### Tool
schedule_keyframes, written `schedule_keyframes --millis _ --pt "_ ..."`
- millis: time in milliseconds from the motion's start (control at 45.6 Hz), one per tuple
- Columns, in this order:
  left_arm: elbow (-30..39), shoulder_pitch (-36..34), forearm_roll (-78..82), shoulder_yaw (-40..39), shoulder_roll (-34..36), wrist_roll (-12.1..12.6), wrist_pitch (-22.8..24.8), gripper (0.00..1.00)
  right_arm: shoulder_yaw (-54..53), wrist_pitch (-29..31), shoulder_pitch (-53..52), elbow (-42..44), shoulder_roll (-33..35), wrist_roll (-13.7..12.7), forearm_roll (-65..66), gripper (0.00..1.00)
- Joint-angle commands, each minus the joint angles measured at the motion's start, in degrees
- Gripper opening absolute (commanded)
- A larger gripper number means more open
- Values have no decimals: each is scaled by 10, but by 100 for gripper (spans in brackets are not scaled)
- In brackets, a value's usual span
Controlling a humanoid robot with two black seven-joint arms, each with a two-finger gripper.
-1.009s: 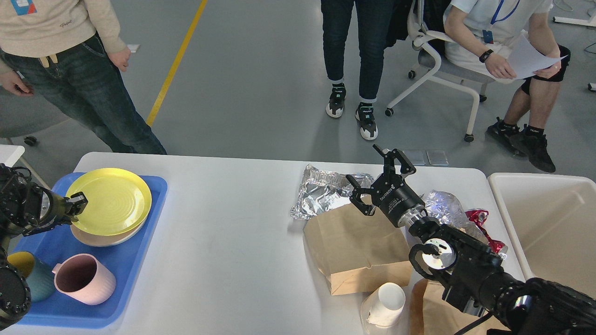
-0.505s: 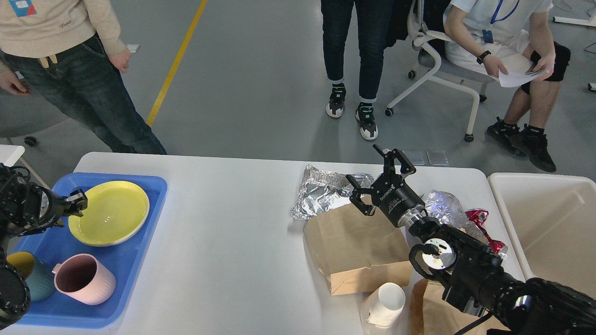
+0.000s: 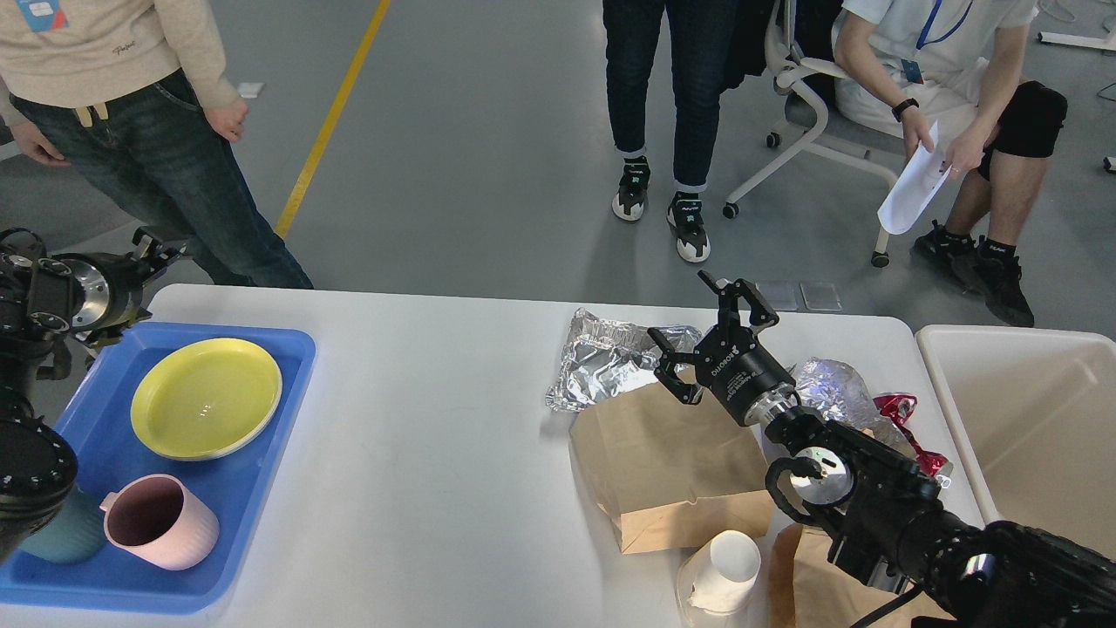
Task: Tidy desktop
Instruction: 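Open the left gripper and raise it away from the tray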
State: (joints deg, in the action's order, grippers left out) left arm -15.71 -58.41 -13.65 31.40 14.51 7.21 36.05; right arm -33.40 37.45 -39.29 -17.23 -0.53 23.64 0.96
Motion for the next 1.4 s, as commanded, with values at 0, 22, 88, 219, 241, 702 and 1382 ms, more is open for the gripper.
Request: schedule_keyframes --millis 0,22,88,219,241,702,1382 --pt "-3 -21 -1 -127 -32 -2 -7 96 0 1 0 0 0 0 0 100" --pt "-3 -22 -1 -142 -33 -2 -8 96 0 0 0 0 0 0 0 100" --pt "-2 -26 -1 -189 -36 -2 -13 96 0 1 0 0 0 0 0 100" --pt "-2 -29 -1 -263 -66 -7 -29 96 0 0 0 0 0 0 0 100" --pt "-2 -29 -1 -271 -73 -8 -34 96 0 0 0 0 0 0 0 100" --pt "1 -45 -12 -429 -158 -247 -113 96 0 0 0 0 0 0 0 100" --pt "25 -64 -57 -684 -237 -173 -106 96 0 0 0 0 0 0 0 100"
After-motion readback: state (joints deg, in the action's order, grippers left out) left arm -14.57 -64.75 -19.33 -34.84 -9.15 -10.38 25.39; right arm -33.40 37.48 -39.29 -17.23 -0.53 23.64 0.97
